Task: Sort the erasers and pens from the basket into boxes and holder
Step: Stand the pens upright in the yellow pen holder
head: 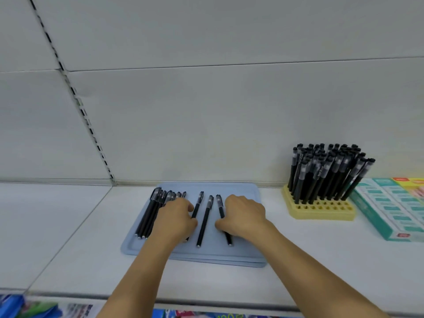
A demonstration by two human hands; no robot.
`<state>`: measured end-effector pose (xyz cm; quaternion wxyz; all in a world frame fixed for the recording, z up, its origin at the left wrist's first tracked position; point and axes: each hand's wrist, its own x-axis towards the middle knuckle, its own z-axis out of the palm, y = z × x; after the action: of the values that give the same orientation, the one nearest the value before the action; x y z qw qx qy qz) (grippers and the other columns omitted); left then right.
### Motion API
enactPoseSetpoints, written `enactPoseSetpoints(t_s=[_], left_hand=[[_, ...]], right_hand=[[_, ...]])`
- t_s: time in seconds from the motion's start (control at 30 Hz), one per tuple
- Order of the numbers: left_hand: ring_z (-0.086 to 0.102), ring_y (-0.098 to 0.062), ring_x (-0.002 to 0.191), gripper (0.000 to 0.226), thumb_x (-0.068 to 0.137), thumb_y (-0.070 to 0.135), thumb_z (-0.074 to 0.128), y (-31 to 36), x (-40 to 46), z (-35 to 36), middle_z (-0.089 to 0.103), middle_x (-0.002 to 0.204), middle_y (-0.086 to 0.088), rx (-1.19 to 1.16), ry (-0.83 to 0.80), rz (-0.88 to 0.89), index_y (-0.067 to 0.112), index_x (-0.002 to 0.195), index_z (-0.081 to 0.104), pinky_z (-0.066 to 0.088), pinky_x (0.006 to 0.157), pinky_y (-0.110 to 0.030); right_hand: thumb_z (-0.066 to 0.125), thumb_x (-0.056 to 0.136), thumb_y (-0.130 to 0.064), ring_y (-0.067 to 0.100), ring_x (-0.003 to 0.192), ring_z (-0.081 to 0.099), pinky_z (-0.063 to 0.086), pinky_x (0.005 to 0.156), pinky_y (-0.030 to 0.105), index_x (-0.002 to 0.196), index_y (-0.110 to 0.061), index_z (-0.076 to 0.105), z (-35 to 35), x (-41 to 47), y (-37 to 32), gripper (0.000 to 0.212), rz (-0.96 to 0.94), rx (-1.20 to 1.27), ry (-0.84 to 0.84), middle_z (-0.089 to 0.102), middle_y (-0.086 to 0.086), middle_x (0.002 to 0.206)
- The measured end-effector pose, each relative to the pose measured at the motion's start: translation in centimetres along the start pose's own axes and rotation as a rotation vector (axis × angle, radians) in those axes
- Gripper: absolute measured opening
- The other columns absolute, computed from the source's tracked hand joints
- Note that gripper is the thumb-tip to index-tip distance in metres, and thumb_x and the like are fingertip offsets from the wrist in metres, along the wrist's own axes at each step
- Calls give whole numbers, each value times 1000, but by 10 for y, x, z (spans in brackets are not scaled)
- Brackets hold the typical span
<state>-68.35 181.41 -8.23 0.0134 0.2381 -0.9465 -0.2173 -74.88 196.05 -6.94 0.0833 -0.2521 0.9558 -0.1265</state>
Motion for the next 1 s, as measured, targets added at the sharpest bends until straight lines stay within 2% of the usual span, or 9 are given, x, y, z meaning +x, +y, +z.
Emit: enactPoseSetpoints(t_s=[0.1, 0.17, 0.3, 0.4, 0.5, 0.57, 0.67, 0.8, 1.0], left_hand=[[62, -14, 93, 32, 93, 17, 57, 2, -2, 2, 64, 92, 9, -255, -8, -1, 19, 125, 60, 48, 81, -25], [60, -15, 83, 21, 95, 14, 56, 10, -6, 4, 60, 82, 6, -513, 17, 16, 23, 111, 65, 51, 74, -26], [60, -18, 74, 20, 95, 8, 57, 40, -16, 8, 62, 87, 2, -871, 59, 84, 25, 100, 67, 56, 69, -28], [61, -20, 77, 22, 94, 7, 57, 66, -21, 14, 60, 84, 4, -972, 54, 148, 26, 98, 68, 51, 59, -13], [62, -21, 78, 20, 93, 9, 58, 92, -28, 22, 58, 81, 7, -982, 41, 204, 26, 99, 68, 46, 55, -9], [62, -22, 79, 19, 94, 9, 58, 102, -31, 25, 59, 83, 6, -986, 34, 219, 25, 100, 67, 44, 53, -7], [61, -17, 76, 19, 94, 9, 57, 116, -36, 32, 60, 84, 5, -980, 10, 234, 25, 98, 66, 45, 53, -7], [61, -5, 73, 24, 93, 10, 60, 124, -34, 41, 64, 84, 7, -951, 24, 255, 32, 95, 68, 58, 68, -25], [64, -8, 77, 22, 90, 11, 64, 132, -38, 49, 68, 85, 6, -954, 51, 256, 31, 94, 69, 58, 81, -41]], right_hand=[[66, 75, -22, 16, 52, 34, 24, 48, 26, 64, -17, 32, -8, -5, 13, 36, 32, 34, -29, 38, -3, 61], [65, 73, -21, 18, 51, 33, 24, 48, 26, 59, -16, 33, -13, -13, 28, 35, 23, 170, 10, 36, -1, 55], [67, 76, -18, 20, 49, 59, 48, 49, 35, 67, -10, 56, -30, -41, 71, 17, 64, 578, 251, 61, 4, 57], [65, 88, -14, 12, 45, 60, 51, 50, 35, 74, -7, 60, -49, -61, 111, 16, 111, 745, 445, 67, 6, 62], [62, 91, -27, 14, 52, 62, 55, 57, 37, 72, -13, 59, -62, -63, 155, 24, 202, 582, 619, 68, 1, 64], [60, 92, -32, 20, 59, 63, 56, 62, 42, 72, -18, 58, -64, -56, 174, 24, 216, 416, 645, 68, -2, 66], [59, 93, -33, 17, 62, 61, 54, 61, 38, 72, -19, 56, -64, -46, 186, 26, 214, 248, 629, 66, -4, 66], [56, 95, -35, 14, 64, 58, 45, 56, 29, 75, -19, 56, -60, -37, 191, 25, 227, 164, 560, 64, -5, 68], [58, 94, -38, 14, 67, 57, 42, 57, 28, 77, -23, 59, -52, -30, 195, 22, 251, 124, 440, 61, -7, 68]])
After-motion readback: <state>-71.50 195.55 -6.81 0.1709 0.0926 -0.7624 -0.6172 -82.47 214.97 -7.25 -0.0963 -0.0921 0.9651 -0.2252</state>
